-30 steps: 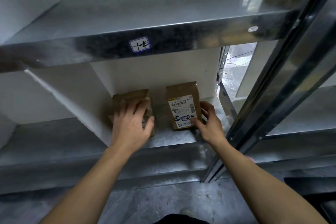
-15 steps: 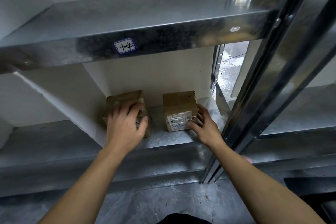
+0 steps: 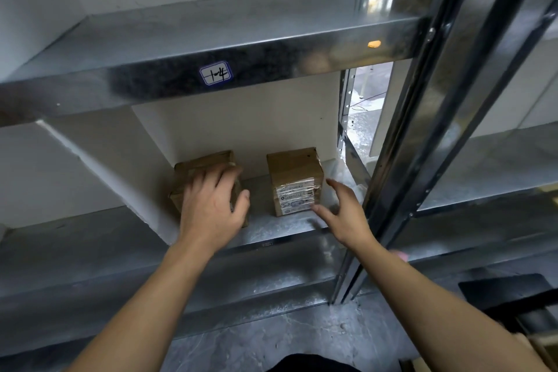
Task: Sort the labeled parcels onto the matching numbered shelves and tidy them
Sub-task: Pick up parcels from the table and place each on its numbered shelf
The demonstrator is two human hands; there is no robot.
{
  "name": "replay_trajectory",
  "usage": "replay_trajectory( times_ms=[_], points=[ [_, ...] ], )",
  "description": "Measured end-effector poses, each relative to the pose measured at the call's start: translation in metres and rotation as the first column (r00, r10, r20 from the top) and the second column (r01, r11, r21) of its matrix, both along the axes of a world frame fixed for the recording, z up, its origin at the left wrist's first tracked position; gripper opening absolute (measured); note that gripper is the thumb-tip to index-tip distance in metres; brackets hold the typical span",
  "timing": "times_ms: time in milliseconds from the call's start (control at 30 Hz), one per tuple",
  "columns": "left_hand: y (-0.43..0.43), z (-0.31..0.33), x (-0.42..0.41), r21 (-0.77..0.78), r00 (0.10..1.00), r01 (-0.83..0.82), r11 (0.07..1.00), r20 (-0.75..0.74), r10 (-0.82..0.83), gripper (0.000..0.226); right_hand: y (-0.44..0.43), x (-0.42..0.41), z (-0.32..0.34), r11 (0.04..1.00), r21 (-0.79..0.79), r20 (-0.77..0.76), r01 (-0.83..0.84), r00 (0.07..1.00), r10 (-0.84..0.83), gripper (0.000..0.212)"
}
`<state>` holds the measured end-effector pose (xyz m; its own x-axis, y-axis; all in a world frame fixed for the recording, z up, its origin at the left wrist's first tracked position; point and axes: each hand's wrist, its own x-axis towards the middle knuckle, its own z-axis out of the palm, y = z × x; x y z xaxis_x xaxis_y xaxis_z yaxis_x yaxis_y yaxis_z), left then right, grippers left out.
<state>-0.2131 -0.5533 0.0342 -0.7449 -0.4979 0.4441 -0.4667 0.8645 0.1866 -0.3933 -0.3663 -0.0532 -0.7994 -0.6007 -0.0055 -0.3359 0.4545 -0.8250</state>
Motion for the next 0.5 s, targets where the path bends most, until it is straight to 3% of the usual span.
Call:
replay_trajectory(
  times_ms=[300, 500],
  points=[
    [0.025, -0.005, 0.010, 0.109, 0.929, 0.369, 0.923, -0.041, -0.366, 0.050, 0.039, 0.063, 0.020, 0.957, 0.277, -0.298, 0.082, 0.955, 0.004, 0.048],
    [0.047, -0.033, 0.019, 0.155, 0.829, 0.522, 0.838, 0.136, -0.542, 0.049, 0.079, 0.130, 0.018, 0.834, 0.503, -0.412, 0.227, 0.911, 0.000, 0.048]
  ],
)
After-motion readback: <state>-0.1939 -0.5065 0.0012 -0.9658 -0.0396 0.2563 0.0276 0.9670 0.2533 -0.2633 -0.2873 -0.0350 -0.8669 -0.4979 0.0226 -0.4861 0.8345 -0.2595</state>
